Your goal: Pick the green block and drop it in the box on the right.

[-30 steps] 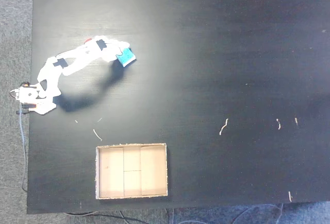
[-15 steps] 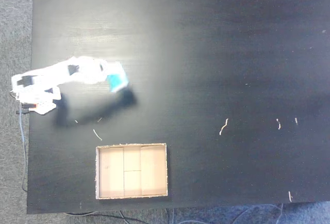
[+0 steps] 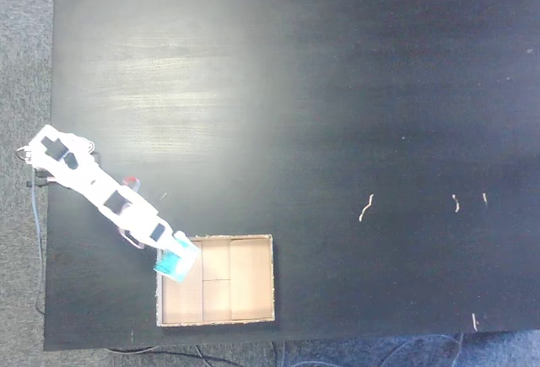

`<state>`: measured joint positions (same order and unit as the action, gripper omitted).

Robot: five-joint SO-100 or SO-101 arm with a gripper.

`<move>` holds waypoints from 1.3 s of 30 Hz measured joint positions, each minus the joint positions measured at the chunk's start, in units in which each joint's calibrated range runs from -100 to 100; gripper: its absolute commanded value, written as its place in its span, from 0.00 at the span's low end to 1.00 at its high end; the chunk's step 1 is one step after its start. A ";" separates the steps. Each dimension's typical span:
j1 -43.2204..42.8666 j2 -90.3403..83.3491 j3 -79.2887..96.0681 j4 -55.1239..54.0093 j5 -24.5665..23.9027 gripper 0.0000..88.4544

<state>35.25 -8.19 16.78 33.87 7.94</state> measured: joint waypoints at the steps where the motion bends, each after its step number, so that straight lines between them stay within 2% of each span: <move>1: -0.07 5.18 -4.18 0.00 0.00 0.20; 6: 0.37 29.24 -24.39 1.85 0.10 0.25; 7: 0.45 33.08 -28.48 3.95 0.24 0.30; 9: 0.37 38.60 -36.58 9.10 0.29 0.56; 11: 0.90 40.77 -41.74 13.45 0.24 0.63; 13: 1.35 40.77 -42.46 14.74 -0.15 0.63; 16: 1.12 37.93 -37.12 14.98 -0.54 0.57; 19: -2.47 23.22 -21.45 11.84 -2.49 0.45; 23: -16.77 -15.79 11.84 9.26 -5.57 0.00; 25: -25.75 -38.43 28.39 9.75 -7.91 0.00; 27: -32.11 -62.49 43.35 14.82 -10.74 0.00; 29: -36.30 -81.70 55.90 20.54 -10.21 0.00; 31: -37.43 -87.30 65.42 20.78 -8.30 0.00; 34: -39.22 -89.14 80.37 14.10 -4.88 0.00; 36: -40.87 -89.39 81.53 14.42 -4.69 0.01; 37: -40.49 -89.47 81.80 14.42 -4.93 0.05; 39: -40.27 -89.39 81.80 14.42 -5.81 0.01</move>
<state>-5.01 -97.58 98.58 48.29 2.12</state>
